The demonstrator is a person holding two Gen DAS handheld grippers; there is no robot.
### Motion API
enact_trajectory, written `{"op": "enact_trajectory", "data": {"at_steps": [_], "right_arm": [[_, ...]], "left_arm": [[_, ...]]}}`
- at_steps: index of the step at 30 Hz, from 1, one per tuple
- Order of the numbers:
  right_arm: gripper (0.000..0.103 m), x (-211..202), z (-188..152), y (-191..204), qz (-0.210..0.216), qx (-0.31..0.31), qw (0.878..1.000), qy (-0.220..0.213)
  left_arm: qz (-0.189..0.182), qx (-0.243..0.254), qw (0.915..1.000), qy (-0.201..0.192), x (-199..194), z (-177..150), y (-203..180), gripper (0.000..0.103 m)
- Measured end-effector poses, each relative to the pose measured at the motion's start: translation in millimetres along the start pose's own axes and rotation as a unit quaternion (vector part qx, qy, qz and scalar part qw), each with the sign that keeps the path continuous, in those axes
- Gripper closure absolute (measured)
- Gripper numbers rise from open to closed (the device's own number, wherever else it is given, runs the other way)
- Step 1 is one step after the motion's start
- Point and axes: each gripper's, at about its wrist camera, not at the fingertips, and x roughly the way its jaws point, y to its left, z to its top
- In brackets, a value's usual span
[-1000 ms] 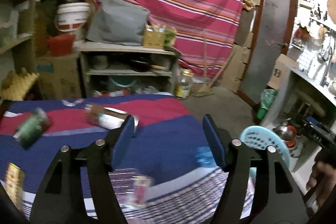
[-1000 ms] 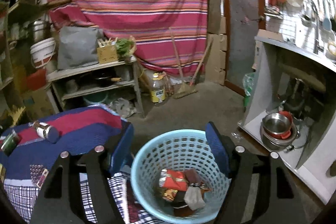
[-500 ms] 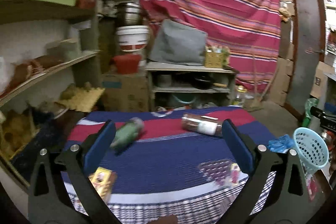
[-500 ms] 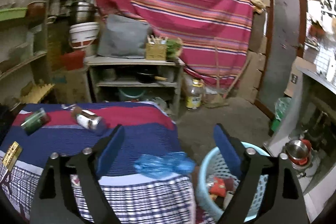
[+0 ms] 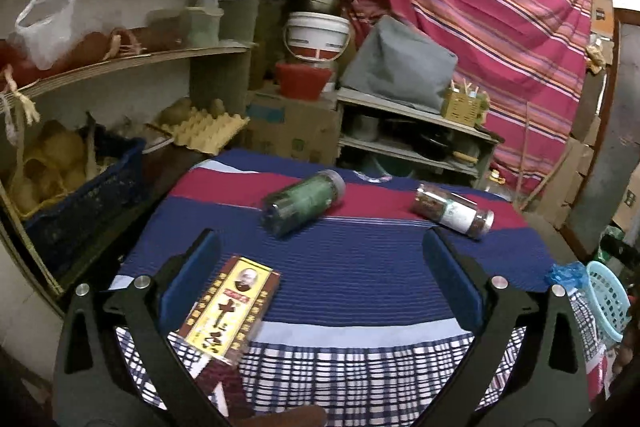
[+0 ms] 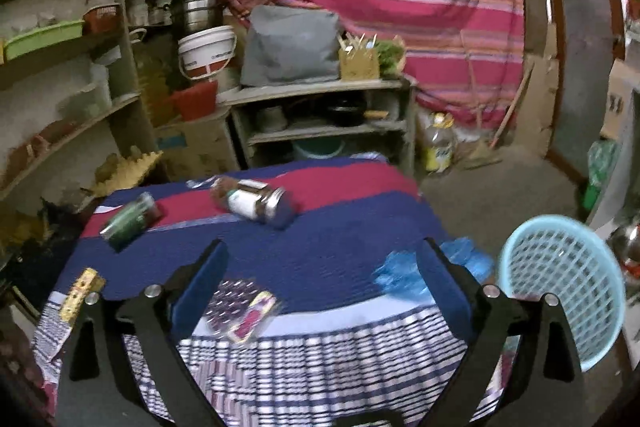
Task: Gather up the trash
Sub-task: 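Grasp the blue plastic bag with the right tool and drop it into the basket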
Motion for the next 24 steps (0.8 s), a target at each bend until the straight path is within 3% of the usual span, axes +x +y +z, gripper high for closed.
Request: {"op": "enact_trajectory", "data": {"at_steps": [2,6,10,14,16,18,20,21,24], "right_arm": [[0.008,5,-9,-4,-0.025,-0.018,1.000,0.005],[0.008,39,-24,-40,-0.115,-0.077,0.990,0.022],[0.008,72,-33,-75,-0.092,-0.047,0.993,0.062],[0.010,104,-36,-68,-0.090,-0.076,0.989,0.091],[0.019,119,-37,-66,-0.094,-0.084,0.986,0.109],[0.050,137,-40,-70,-0.112,-0.083,0.980,0.139],[0.067,141,-39,-73,-0.105,-0.071,0.981,0.146],[0.095,137,-35,-74,-0.114,-0.071,0.981,0.139],[0.096,105,-21,-87,-0.141,-0.054,0.984,0.092]], "left_arm": [[0.003,0.010,0.9999,0.000,-1,-4,-1,0.005],[0.015,0.018,0.9996,0.014,3,-12,2,0.005],[0.001,0.013,0.9993,0.035,18,-24,0,0.005],[-0.003,0.019,0.9979,0.062,39,-31,-11,0.005],[0.001,0.026,0.9977,0.062,45,-33,-19,0.005],[0.001,0.037,0.9972,0.065,51,-35,-30,0.005],[-0.005,0.040,0.9968,0.070,54,-37,-38,0.005],[-0.007,0.041,0.9968,0.069,53,-37,-42,0.005],[-0.009,0.052,0.9968,0.060,46,-37,-50,0.005]]}}
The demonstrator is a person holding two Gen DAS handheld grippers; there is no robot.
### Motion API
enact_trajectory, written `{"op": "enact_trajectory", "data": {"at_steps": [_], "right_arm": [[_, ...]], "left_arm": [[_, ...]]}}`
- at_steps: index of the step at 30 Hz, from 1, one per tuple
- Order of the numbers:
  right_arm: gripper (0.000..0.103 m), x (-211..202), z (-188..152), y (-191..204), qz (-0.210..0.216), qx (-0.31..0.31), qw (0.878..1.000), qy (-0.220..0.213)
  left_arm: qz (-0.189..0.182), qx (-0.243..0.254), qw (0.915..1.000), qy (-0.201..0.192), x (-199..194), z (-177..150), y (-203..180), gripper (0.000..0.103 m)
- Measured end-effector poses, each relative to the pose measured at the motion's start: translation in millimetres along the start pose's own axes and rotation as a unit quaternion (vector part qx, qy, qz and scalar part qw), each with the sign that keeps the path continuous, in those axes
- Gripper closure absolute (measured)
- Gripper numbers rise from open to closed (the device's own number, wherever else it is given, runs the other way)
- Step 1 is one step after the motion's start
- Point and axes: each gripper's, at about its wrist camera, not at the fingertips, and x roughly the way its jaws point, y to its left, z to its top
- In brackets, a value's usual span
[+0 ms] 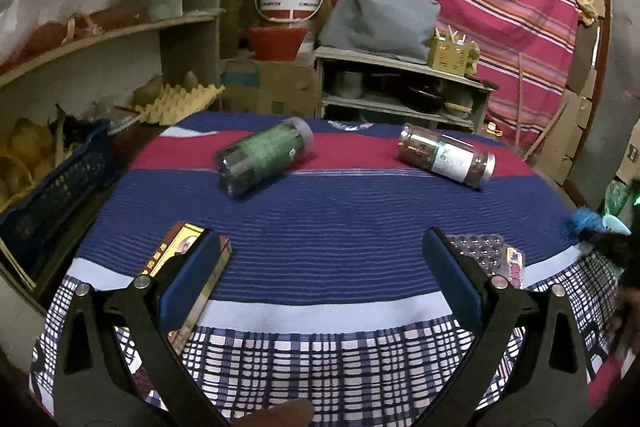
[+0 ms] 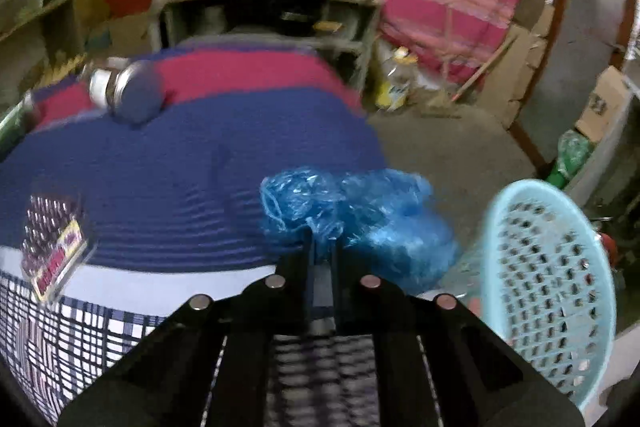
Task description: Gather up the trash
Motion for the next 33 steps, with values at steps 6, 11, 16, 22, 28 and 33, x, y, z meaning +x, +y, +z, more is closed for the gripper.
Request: {"op": "enact_trajectory", "data": {"at_steps": [6,11,16,22,28,33], "right_arm": [[0.081,-37,-17,-107,-0.114,0.125,0.985,-0.022],[0.027,-34,-40,-138,-0.152,0.179,0.972,0.026],[0.022,-92,-11,-96,-0.094,0.167,0.978,-0.078],[0.020,-159,-34,30,0.128,0.089,0.983,-0.095],[0.013,-235,-111,95,0.167,-0.011,0.975,-0.144],[0.013,-271,-134,109,0.171,-0.022,0.967,-0.186]], "left_arm": [[0.000,-0.012,0.9999,-0.008,-13,2,10,0.005],[0.005,-0.027,0.9995,-0.015,-20,6,23,0.005],[0.007,-0.037,0.9992,-0.014,-27,8,31,0.005],[0.030,-0.004,0.9990,-0.033,-68,6,25,0.005],[0.037,0.005,0.9971,-0.067,-141,-32,36,0.005],[0.069,-0.004,0.9927,-0.099,-180,-83,66,0.005]]}}
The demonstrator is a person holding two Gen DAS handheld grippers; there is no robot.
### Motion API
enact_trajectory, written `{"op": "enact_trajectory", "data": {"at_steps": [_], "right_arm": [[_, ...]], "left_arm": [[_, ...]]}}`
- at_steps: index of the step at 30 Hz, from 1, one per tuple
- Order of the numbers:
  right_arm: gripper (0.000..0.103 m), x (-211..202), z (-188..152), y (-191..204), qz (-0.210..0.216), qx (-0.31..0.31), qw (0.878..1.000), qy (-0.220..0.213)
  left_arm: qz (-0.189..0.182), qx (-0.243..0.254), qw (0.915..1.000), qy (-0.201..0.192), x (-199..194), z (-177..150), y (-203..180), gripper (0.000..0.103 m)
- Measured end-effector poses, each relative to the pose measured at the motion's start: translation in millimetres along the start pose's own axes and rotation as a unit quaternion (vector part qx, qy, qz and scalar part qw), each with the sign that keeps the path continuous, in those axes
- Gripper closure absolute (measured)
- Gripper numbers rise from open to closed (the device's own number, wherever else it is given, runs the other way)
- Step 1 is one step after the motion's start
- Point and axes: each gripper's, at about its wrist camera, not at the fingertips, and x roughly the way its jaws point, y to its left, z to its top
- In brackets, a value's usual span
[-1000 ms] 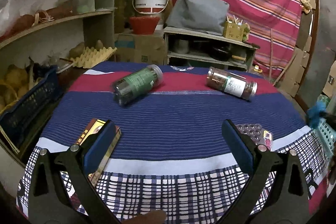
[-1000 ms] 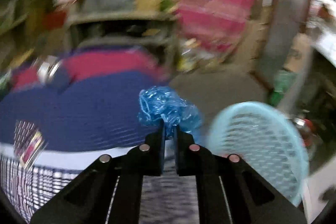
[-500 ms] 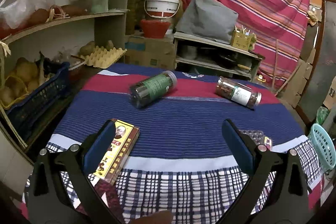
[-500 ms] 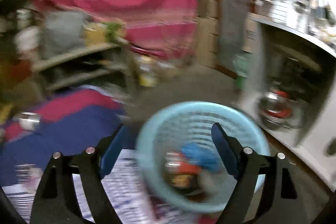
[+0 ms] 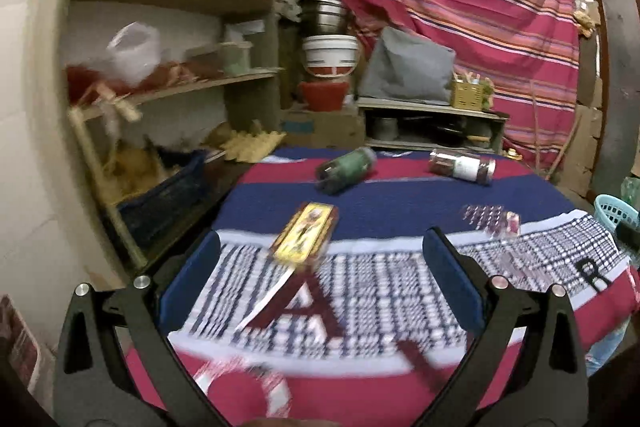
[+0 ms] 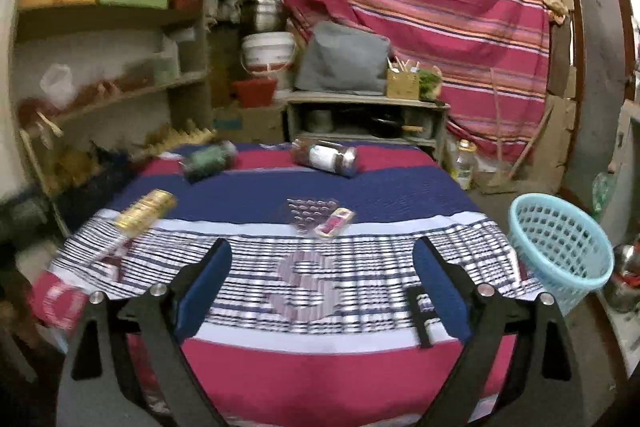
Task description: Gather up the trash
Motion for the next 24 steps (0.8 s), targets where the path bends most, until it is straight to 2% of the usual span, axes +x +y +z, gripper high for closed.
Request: {"op": "enact_trajectory", "data": {"at_steps": [2,4,8,16,24], "right_arm": [[0.013,-7,-1,13,-0.022,-0.038,0.999,-0.027],[0.013,-2,0,20,-0.014,-0.052,0.998,-0.020],[0.013,-4,0,18,-0.018,-0.065,0.998,-0.014],[0.013,5,-4,-1,-0.018,-0.029,0.999,0.009],[0.013,9,-7,-3,-0.013,-0.023,1.000,0.014]], "left_arm": [[-0.009,-0.018,0.9995,-0.024,-17,-1,9,0.005],[0.010,0.003,0.9989,-0.045,-28,-3,5,0.005],[0.015,0.024,0.9981,-0.054,-28,-11,-2,0.005],[0.004,0.022,0.9989,-0.041,-20,-12,-7,0.005],[-0.001,0.025,0.9990,-0.037,-20,-14,-10,0.005]]}}
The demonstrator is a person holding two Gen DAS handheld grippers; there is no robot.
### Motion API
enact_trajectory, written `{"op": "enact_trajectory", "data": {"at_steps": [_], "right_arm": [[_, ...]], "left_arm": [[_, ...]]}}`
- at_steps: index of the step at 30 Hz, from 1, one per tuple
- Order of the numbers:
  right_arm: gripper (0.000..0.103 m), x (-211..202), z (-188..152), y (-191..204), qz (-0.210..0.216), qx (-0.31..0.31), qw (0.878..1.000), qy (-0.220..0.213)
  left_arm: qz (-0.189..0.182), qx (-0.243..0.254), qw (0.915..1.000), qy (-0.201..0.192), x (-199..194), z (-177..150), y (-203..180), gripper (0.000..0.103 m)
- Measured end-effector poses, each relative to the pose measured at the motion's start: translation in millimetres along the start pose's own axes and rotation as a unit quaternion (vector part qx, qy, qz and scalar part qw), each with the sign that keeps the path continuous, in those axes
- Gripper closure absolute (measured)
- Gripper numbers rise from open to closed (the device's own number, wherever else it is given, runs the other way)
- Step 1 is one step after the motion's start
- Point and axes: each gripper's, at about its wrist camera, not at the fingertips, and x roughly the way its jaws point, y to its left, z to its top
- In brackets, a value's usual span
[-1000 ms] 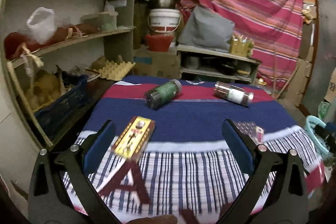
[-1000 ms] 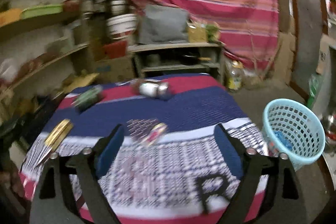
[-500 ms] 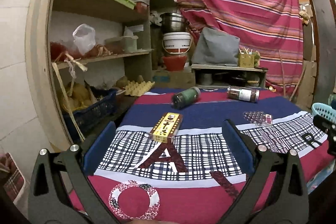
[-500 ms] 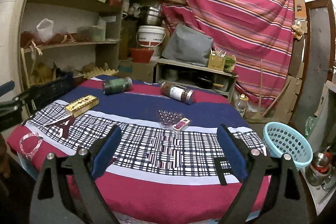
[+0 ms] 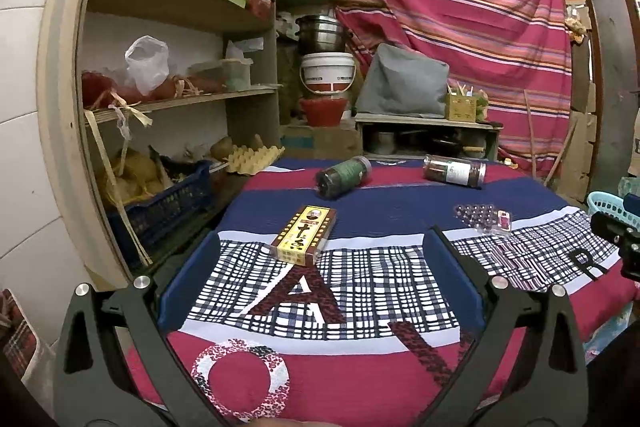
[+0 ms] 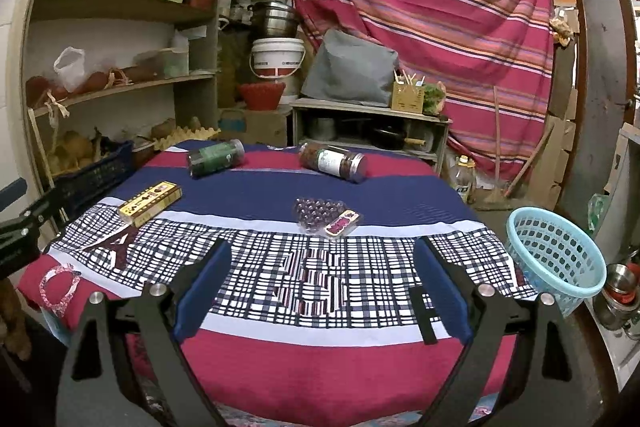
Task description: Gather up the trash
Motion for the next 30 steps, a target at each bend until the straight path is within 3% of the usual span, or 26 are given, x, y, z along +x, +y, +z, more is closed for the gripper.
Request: {"op": "enact_trajectory", "data": {"at_steps": [30], "right_arm": [[0.013,-0.2,-2.9,-2.8,-0.002,0.006,1.000,0.006]], "left_arm": [[-0.001,0.004,1.0000,0.005,1.9,-3.9,-5.4,0.005]]}}
